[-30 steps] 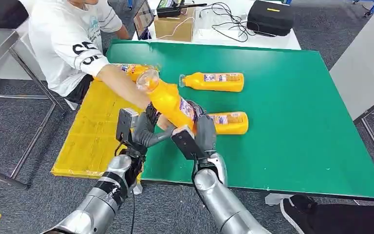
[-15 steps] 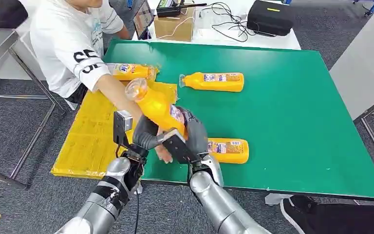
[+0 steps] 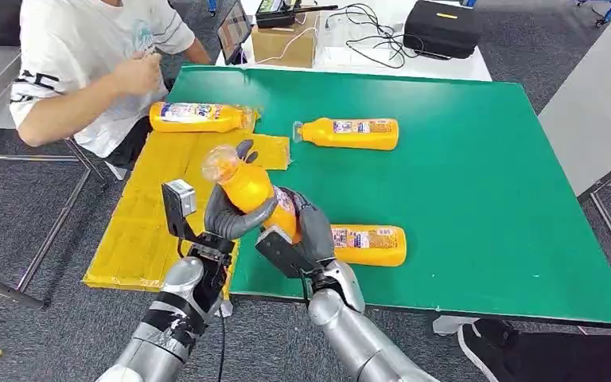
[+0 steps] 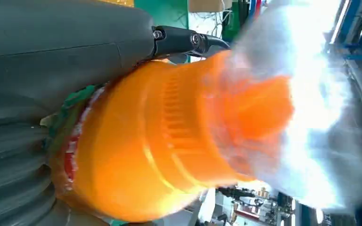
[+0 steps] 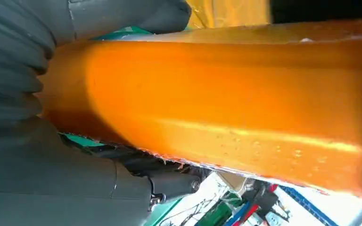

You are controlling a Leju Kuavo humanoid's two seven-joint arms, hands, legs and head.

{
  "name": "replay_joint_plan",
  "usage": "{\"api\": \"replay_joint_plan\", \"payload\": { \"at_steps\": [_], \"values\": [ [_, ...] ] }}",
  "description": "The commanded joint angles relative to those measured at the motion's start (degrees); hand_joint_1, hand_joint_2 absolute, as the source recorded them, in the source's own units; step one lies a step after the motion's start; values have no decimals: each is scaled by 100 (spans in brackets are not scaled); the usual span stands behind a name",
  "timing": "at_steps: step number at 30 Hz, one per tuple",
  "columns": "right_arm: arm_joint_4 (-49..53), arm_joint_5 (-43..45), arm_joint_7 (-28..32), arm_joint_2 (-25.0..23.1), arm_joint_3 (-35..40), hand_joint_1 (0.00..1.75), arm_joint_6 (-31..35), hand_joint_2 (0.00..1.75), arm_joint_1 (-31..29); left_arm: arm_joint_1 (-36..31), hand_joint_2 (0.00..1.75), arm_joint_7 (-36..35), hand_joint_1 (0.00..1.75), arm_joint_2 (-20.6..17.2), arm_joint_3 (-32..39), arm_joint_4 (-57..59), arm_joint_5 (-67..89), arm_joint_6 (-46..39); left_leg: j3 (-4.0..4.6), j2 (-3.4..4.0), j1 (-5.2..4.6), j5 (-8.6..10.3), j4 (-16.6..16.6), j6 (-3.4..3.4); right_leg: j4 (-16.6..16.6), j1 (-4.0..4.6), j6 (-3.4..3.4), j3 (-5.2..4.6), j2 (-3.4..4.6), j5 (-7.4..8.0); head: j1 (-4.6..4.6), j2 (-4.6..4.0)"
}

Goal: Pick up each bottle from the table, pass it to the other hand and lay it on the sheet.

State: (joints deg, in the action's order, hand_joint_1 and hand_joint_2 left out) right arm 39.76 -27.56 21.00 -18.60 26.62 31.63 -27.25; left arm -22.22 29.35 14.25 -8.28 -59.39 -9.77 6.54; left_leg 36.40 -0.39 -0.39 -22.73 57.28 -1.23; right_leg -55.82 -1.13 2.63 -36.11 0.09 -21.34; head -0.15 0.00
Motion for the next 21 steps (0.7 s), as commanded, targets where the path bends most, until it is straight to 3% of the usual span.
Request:
{"api": "replay_joint_plan", "payload": {
  "at_steps": [1, 6, 7, 9, 21],
  "values": [
    [-413, -60, -55, 158, 130, 175, -48, 175, -182, -167, 175, -56, 0, -158, -109, 72, 2, 43, -12, -2, 4, -4, -2, 5, 4, 4, -6, 14, -3, -5, 0, 0],
    [-382, -94, -55, 149, 136, 175, -53, 175, -180, -191, 175, -72, 0, -170, -141, 132, 6, 131, -25, -3, 8, -12, 1, 10, 1, 9, -12, 29, -6, -13, 0, 0],
    [-336, -104, -33, 132, 132, 175, -24, 175, -181, -174, 175, -33, 175, -193, -176, 122, 5, 252, -18, -1, 6, -8, -1, 7, 2, 7, -9, 20, -3, -8, 0, 0],
    [-251, -88, -36, 107, 80, 0, 46, 175, -199, -170, 175, -20, 175, -170, -139, 169, -23, 291, -24, -1, 8, -11, 0, 8, 3, 9, -11, 28, -3, -11, 0, 0],
    [68, 89, 44, 140, -101, 0, 114, 175, -130, -268, 175, -208, 175, -150, 101, 482, -395, 544, -24, -2, 8, -11, 1, 9, 2, 8, -11, 27, -4, -11, 0, 0]
  ]
}}
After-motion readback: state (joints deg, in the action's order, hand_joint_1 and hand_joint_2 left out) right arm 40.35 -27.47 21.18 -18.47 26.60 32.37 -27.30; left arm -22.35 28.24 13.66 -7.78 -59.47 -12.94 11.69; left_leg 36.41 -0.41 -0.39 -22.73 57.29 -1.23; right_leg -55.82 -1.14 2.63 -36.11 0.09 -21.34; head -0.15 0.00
